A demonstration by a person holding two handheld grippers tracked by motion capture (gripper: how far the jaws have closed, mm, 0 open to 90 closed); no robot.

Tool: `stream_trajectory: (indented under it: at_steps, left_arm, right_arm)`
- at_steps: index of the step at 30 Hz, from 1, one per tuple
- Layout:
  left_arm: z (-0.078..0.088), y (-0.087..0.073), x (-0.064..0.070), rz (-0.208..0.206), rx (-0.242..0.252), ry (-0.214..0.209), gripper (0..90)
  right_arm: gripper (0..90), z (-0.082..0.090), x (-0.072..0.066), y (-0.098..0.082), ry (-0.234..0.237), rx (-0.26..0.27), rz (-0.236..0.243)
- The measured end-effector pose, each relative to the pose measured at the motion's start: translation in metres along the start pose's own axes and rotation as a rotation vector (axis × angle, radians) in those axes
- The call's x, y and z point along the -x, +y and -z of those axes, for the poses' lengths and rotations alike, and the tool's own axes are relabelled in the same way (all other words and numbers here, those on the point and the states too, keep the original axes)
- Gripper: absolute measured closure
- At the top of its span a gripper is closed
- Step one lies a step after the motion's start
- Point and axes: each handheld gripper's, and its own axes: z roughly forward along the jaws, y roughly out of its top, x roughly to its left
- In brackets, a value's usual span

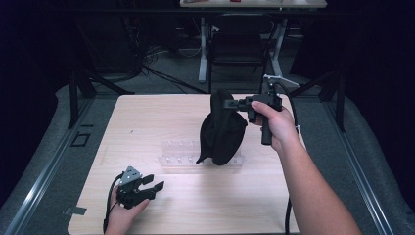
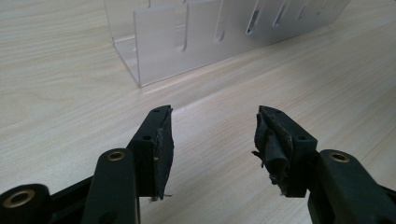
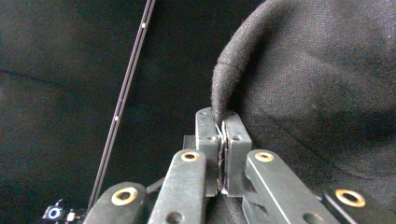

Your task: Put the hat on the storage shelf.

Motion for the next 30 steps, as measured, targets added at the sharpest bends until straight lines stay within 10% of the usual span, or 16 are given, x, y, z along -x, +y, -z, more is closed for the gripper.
stream_trajectory:
  at_steps: [30]
  left_arm:
    - [0.000, 0.068, 0.039, -0.108, 0.136, -0.095, 57.3]
  right_arm:
    - [87.7, -0.019, -0.002, -0.010, 0.021, 0.009, 0.006]
